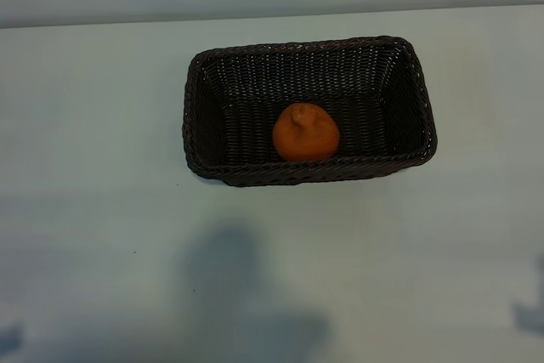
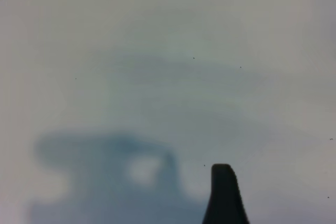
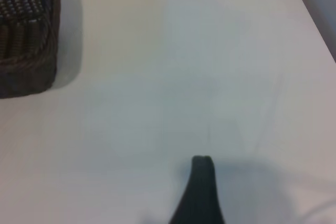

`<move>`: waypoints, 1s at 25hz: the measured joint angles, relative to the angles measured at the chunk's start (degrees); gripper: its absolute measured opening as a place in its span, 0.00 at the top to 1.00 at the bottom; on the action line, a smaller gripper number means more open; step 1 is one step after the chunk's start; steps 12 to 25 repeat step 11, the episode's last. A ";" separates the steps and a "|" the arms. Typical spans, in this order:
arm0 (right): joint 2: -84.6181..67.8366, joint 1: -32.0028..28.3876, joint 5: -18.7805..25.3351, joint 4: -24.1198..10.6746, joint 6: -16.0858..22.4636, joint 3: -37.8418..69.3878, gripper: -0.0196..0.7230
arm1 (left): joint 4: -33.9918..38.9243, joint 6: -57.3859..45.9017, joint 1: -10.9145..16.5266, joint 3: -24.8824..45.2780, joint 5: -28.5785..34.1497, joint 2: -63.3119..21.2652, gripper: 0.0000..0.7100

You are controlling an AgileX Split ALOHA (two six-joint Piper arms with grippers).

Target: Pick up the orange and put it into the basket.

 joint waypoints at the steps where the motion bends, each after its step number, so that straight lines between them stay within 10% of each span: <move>1: 0.00 0.00 0.00 0.00 0.00 0.00 0.19 | 0.00 0.00 0.00 0.00 0.00 0.00 0.28; 25: 0.00 0.00 0.00 0.05 -0.05 0.00 0.26 | 0.00 0.00 0.00 0.00 0.00 0.00 0.28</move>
